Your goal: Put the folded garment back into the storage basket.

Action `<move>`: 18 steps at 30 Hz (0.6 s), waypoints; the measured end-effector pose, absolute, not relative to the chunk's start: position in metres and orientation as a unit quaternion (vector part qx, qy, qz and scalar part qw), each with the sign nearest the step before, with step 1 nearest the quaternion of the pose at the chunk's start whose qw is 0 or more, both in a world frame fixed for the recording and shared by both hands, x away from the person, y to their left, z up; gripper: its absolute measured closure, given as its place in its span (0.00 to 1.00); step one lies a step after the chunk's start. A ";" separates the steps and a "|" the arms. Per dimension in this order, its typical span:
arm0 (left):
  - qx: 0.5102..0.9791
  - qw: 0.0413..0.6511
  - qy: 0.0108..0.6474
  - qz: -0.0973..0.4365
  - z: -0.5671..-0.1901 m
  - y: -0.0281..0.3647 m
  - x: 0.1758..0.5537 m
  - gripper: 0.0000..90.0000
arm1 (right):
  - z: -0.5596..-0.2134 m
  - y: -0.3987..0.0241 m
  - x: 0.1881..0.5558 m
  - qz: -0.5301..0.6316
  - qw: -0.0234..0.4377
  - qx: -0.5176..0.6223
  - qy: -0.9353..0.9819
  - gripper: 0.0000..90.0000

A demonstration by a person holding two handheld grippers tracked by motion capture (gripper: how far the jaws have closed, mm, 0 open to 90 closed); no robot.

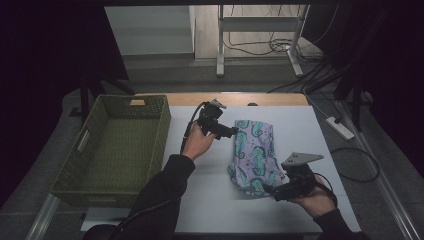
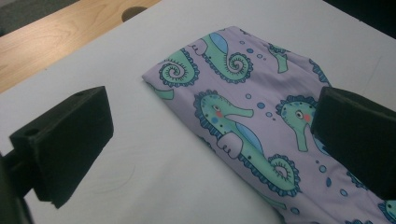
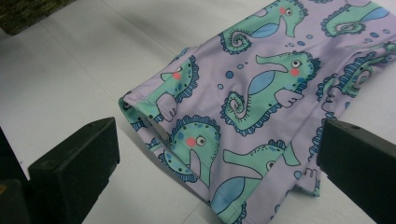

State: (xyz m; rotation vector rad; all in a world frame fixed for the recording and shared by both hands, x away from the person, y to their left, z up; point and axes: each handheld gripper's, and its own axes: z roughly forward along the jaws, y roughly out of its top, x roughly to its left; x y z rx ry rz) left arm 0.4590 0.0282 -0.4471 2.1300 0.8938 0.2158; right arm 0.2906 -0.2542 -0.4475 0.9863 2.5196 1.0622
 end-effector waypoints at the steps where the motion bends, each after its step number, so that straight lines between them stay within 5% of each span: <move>1: 0.842 0.398 0.353 0.086 -0.447 0.027 0.460 0.00 | -0.447 -0.254 0.291 0.363 0.117 0.337 0.861 0.00; 18: 0.855 0.371 0.353 0.084 -0.470 0.012 0.494 0.00 | -0.468 -0.235 0.309 0.316 0.092 0.311 0.892 0.00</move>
